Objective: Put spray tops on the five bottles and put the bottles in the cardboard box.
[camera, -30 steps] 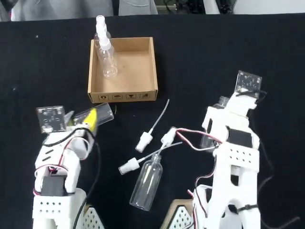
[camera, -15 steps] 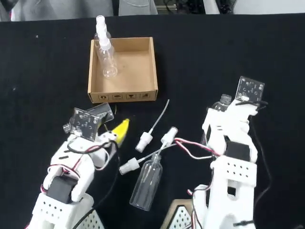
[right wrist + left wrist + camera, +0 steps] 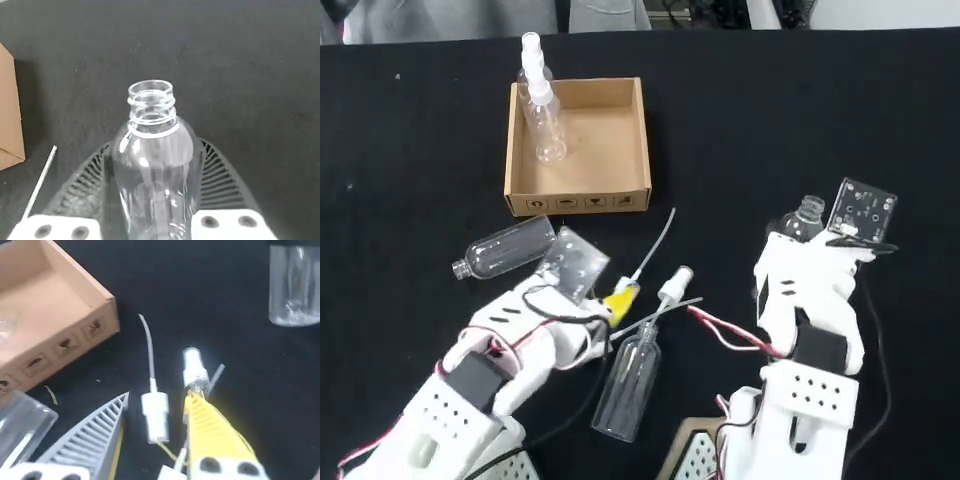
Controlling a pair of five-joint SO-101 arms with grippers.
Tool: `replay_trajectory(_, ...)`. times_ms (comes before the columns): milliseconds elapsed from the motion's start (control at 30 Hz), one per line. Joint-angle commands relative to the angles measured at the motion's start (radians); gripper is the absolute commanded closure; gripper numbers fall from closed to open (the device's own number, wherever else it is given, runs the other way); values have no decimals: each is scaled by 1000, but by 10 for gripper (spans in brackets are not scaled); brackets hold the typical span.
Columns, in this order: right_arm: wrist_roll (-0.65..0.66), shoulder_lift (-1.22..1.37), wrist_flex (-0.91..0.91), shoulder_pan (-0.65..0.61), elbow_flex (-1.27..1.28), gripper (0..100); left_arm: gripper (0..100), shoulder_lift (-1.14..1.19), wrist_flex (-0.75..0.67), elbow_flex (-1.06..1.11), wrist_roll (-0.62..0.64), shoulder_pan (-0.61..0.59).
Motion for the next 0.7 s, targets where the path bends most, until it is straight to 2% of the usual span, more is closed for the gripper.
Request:
replay_trajectory(0,-8,-33,-26,34,2,913,834,98,-60,-99,29,50)
replay_trajectory(200,-8,-36,-26,34,5,913,835,302,-130,-157,31,93)
replay_trajectory(667,-3,-36,-26,34,7,913,837,720,-132,-412,37,120)
